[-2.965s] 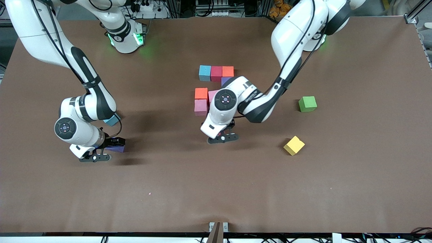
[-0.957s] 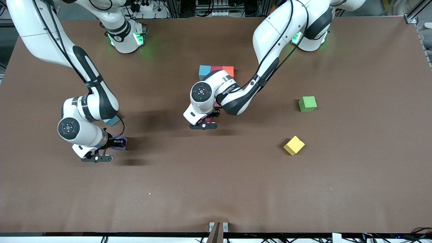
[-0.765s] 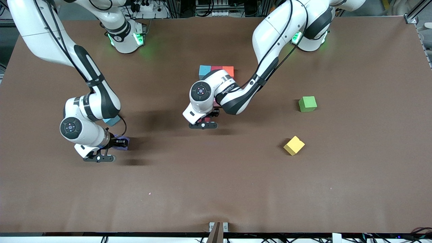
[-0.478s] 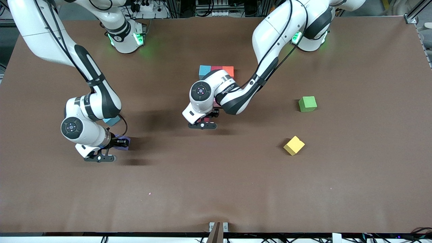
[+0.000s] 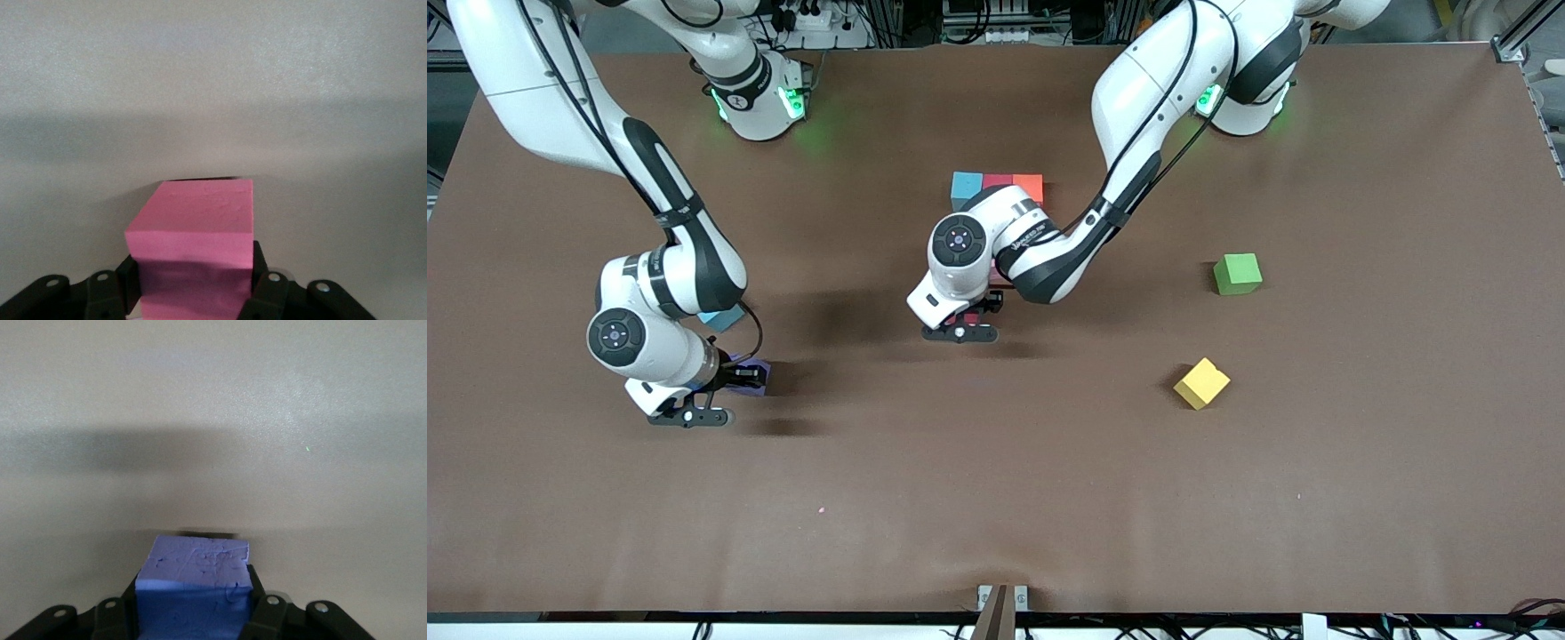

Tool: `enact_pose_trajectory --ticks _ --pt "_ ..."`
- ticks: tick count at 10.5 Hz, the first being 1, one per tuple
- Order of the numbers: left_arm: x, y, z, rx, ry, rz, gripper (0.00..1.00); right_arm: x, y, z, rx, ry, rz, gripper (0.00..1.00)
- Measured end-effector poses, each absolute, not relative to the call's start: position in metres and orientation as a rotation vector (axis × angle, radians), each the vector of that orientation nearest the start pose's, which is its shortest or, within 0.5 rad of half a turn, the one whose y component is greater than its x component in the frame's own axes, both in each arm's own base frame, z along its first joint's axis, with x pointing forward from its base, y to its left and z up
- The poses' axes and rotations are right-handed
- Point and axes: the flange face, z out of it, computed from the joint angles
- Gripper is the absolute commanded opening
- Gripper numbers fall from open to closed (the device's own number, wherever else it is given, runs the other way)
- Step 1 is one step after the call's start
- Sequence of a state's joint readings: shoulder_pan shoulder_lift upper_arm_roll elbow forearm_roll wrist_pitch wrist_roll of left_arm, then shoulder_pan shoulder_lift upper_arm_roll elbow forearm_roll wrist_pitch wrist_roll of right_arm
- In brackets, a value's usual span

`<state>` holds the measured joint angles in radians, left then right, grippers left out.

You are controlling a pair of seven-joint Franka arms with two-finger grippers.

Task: Form number 2 with 11 blocks

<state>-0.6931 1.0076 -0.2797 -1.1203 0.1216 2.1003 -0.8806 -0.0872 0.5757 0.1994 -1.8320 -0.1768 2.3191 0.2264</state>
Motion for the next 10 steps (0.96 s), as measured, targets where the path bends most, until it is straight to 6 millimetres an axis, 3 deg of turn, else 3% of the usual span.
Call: enact_pose_trajectory --ticks 4,9,10 --pt "0.4914 -0.5916 0.2044 -3.222 0.044 0.162 0.39 0.6362 0.0609 0.2151 -3.167 0.026 0.111 0.46" --pt "0.4900 -0.5928 0.2042 -3.223 0.045 0.162 0.58 0.6362 0.0609 0.2151 -3.168 0.026 0.112 0.46" --pt "0.4891 -0.5935 0.2041 -3.223 0.047 0.162 1.00 0.6362 0.0609 0.2151 -3.168 0.026 0.112 0.46"
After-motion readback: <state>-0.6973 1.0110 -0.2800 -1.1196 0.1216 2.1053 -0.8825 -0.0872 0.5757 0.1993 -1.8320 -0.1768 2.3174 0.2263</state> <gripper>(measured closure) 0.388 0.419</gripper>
